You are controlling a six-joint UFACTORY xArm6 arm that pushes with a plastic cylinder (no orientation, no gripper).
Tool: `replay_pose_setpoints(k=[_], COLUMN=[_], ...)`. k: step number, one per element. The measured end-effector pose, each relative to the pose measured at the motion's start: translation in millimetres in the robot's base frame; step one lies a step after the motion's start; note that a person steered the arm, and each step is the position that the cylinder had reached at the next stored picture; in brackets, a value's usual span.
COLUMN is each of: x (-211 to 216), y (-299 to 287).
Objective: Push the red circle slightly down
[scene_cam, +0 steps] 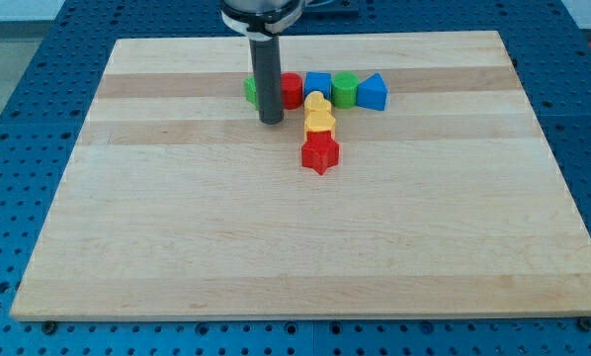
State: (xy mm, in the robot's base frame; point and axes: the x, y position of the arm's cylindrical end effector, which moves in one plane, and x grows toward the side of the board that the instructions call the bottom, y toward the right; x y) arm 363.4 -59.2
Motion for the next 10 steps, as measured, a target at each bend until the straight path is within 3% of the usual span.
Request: replay_pose_setpoints(k=[2,3,4,6,10], x=[-42.4,-101.8,-112.5,-102.9,-63.3], y=[-85.5,-61.7,-13.3,38.2,36.2])
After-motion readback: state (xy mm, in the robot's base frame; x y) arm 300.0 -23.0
